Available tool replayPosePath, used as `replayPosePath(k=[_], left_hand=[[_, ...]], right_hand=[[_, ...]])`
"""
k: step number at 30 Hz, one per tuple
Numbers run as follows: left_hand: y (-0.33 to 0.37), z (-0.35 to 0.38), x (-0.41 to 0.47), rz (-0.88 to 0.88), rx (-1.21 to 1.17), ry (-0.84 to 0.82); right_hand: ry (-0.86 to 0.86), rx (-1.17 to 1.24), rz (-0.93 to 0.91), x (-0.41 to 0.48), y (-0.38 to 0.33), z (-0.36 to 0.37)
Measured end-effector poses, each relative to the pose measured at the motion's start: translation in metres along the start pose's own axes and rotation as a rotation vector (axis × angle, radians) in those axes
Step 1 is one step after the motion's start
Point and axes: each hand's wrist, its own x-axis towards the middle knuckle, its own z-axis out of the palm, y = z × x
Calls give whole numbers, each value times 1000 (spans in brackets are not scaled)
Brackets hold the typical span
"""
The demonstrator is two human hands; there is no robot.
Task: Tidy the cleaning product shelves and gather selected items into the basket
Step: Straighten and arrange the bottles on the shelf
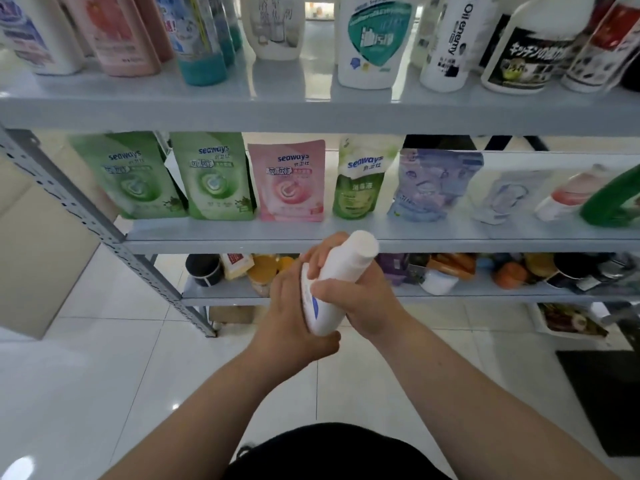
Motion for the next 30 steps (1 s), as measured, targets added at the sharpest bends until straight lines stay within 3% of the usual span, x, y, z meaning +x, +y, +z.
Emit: replayPosePath(k=[4, 9, 14, 17, 21, 24, 26, 30], left_hand=[[5, 18, -13, -104, -122, -38], [27, 40, -21, -411, -712, 68], [48, 70, -21, -765, -904, 208], [54, 81, -26, -929, -1224, 117], [51, 94, -31, -1009, -1485, -43], [44, 96, -34, -976, -1499, -124], [36, 93, -34, -946, -1357, -127], [23, 85, -36, -779, -1169, -183]], right_hand=[[86, -167, 115, -3, -3, -28], [129, -205, 230, -7, -3, -71], [133, 69, 437, -26, 17, -90], [109, 271, 472, -36, 26, -98], [144, 357, 510, -47, 32, -100], [174, 388, 471, -52, 37, -102], [170, 367, 431, -50, 38, -103], [81, 24, 273, -39, 37, -101]])
